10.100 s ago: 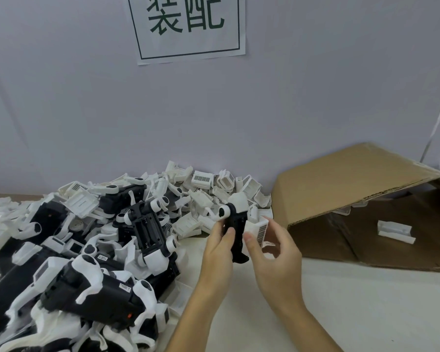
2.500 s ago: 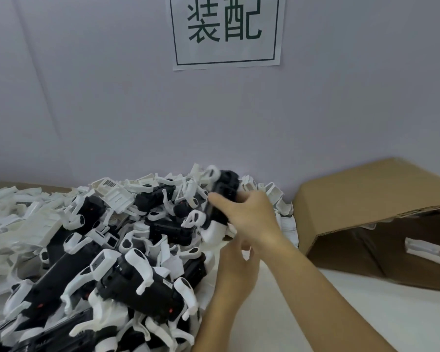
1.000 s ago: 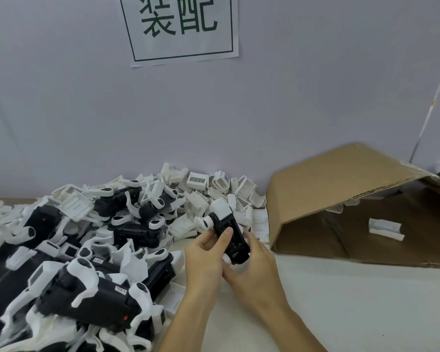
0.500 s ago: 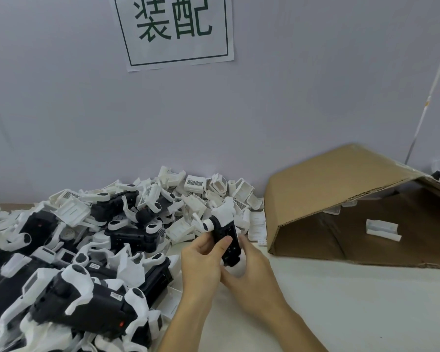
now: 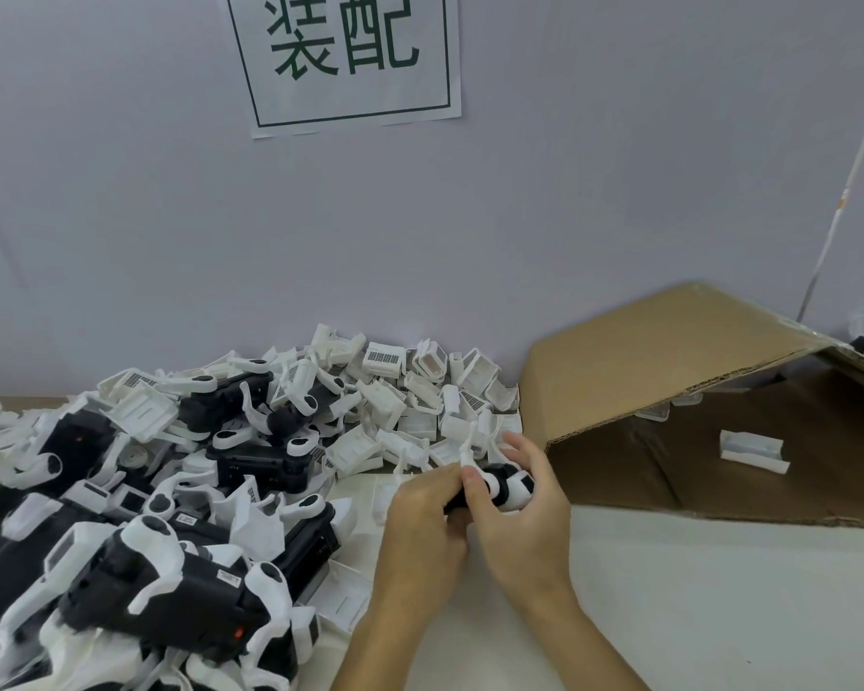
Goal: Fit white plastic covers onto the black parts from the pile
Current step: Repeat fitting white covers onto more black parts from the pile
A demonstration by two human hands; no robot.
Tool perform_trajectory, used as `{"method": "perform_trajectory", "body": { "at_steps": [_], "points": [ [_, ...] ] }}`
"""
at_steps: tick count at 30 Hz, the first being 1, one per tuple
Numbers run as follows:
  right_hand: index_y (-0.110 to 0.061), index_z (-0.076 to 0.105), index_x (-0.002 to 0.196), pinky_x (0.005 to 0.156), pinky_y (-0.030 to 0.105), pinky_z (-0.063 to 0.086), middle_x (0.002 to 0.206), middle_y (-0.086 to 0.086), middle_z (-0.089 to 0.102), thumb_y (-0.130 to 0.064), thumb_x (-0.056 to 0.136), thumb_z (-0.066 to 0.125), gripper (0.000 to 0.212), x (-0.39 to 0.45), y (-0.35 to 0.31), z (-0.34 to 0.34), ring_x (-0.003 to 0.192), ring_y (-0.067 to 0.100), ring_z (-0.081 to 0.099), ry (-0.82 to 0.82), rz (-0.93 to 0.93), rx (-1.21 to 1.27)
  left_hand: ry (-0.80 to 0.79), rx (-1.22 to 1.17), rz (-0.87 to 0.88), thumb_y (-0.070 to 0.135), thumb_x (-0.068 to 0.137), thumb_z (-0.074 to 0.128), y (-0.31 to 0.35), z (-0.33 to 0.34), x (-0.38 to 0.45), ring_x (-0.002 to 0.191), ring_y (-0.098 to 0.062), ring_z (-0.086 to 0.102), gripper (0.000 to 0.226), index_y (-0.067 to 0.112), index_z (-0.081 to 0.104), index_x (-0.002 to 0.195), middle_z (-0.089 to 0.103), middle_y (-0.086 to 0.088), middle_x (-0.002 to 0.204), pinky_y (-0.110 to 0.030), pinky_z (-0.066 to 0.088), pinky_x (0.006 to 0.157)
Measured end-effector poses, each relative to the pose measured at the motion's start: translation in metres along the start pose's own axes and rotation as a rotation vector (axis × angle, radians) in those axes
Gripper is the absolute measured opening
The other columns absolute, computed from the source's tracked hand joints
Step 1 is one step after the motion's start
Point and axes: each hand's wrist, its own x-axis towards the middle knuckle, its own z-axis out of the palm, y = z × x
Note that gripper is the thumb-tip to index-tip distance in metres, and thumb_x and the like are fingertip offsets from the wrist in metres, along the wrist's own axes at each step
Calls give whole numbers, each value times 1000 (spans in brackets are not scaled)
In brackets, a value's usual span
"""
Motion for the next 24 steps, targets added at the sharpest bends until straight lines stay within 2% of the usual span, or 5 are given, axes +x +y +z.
{"method": "perform_trajectory", "body": {
  "at_steps": [11,17,19,22,24],
  "points": [
    [-30,54,109,66,8,50,102,-10,65,-15,77,85,47,8,3,-4,86,-7,67,-41,49,72,-34,128,-8,1,73,55,-1,0,-3,67,-3,52,30,27,65,85,58,21,70,-17,37,62],
    [-34,44,128,87,16,50,122,-15,64,-45,80,73,56,3,1,-8,111,-2,62,-203,8,164,102,228,-21,1,91,56,-1,2,-6,76,-23,60,16,13,65,94,66,5,80,-43,49,76],
    [-36,41,135,90,15,47,130,-22,60,-53,88,55,52,0,1,-7,120,-2,57,-184,-1,178,184,67,-130,12,102,48,4,-1,-2,77,-21,62,17,23,60,101,67,9,79,-40,51,76],
    [-38,48,127,89,22,46,125,-16,62,-44,92,44,35,2,3,-7,116,3,59,-87,-1,118,379,-351,-372,26,107,37,14,-8,6,74,0,64,23,31,59,100,69,19,80,-12,49,64],
    [-36,51,122,88,28,47,120,-12,64,-40,90,43,33,2,4,-7,112,5,61,-75,27,94,446,-782,-614,28,105,45,14,-12,12,77,0,67,22,26,67,100,73,16,82,-13,51,63]
  ]
}}
